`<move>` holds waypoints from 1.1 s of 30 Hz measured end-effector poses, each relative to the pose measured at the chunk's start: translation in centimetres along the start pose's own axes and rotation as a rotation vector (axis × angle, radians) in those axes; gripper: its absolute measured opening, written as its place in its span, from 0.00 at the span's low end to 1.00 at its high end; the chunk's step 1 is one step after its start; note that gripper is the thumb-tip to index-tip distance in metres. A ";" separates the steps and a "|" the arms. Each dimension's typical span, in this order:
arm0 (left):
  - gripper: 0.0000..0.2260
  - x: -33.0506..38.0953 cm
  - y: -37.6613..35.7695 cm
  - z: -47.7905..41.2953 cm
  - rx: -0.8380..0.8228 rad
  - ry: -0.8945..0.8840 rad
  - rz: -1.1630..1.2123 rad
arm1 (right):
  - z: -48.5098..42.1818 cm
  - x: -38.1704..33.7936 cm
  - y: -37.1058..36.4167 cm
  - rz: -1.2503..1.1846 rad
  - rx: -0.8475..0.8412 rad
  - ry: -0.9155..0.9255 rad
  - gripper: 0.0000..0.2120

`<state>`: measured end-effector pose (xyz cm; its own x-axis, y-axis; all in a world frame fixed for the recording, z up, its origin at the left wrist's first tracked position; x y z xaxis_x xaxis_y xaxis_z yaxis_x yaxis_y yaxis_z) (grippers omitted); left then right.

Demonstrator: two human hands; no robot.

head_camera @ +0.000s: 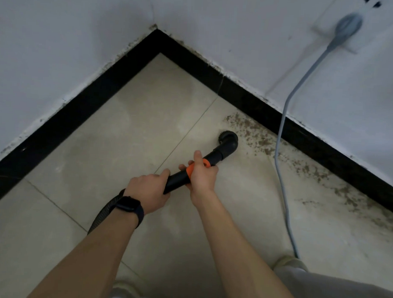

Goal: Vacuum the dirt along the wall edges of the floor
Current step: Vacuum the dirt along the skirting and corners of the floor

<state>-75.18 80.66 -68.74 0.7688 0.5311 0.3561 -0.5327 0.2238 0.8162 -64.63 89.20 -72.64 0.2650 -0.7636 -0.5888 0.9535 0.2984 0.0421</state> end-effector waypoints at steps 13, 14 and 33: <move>0.13 -0.3 0.4 -1.3 0.101 0.035 0.033 | -1.3 -2.4 -1.4 0.167 -0.047 0.038 0.19; 0.13 -0.5 0.4 -1.5 0.095 0.038 0.053 | -1.3 -2.6 -1.6 0.176 -0.047 0.042 0.19; 0.15 2.9 1.5 -4.6 0.091 -0.028 0.035 | -3.1 -5.5 0.9 0.127 -0.015 0.054 0.21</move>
<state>-75.37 86.32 -68.62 0.7602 0.5144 0.3969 -0.5263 0.1294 0.8404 -65.71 95.43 -71.82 0.3750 -0.6872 -0.6222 0.9104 0.3997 0.1073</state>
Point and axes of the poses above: each hand's wrist, its own z-axis away from the middle knuckle, its own y-axis out of the back of the hand, x = y × z, the point moved 9 cm from there along -z, towards the middle knuckle, and after that the axes turned 15 degrees about z, right-handed, at the moved point
